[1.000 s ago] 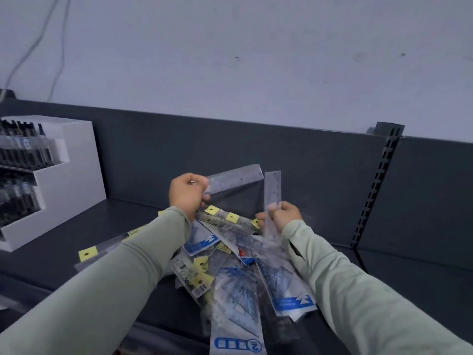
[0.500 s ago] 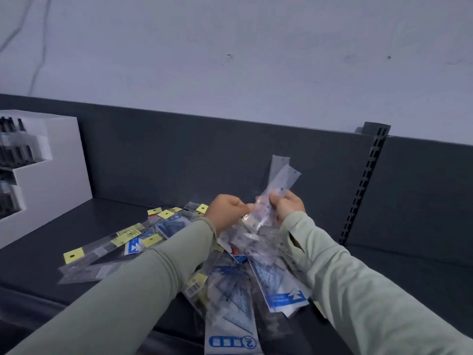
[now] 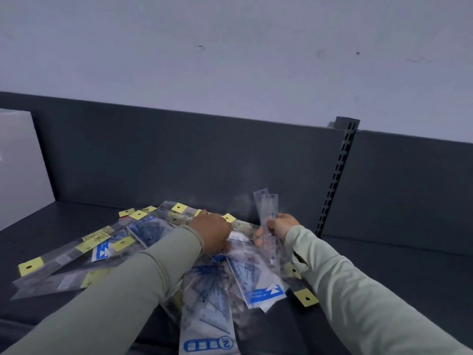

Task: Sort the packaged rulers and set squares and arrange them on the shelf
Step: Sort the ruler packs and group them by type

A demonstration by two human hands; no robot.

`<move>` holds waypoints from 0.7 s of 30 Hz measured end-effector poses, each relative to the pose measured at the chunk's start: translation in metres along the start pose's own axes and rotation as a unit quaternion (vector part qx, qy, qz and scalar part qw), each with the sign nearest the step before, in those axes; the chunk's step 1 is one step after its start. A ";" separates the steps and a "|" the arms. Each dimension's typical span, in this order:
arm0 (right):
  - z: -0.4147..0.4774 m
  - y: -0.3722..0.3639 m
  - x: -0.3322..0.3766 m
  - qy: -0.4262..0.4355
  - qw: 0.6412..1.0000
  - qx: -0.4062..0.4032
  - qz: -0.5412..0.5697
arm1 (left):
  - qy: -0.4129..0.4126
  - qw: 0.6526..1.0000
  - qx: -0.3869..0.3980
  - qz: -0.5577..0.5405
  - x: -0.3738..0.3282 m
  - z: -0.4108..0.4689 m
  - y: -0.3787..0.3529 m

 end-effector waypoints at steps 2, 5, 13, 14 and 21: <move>0.000 0.002 -0.003 -0.006 1.000 0.012 -0.005 | 0.012 1.000 -0.009 0.006 0.004 -0.001 -0.002; 0.003 0.001 -0.007 -0.018 1.000 0.016 0.002 | 0.048 0.997 -0.060 0.031 0.012 -0.004 0.001; 0.002 -0.005 -0.006 -0.027 0.999 0.036 -0.003 | 0.158 0.970 -0.131 -0.130 0.052 -0.005 0.027; 0.003 -0.006 -0.006 -0.029 0.999 0.037 -0.006 | 0.180 0.955 -0.144 -0.184 0.056 -0.006 0.033; -0.004 -0.014 0.000 -0.023 0.999 0.039 -0.023 | 0.271 0.770 -0.256 -0.518 0.069 -0.008 0.056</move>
Point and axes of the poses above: each hand's wrist, its own z-axis towards the middle knuckle, its own y-axis out of the back of the hand, x = y × z, the point moved 5 cm from there along z, towards the middle knuckle, and after that the axes turned 14 degrees about -x, right-handed, at the moved point
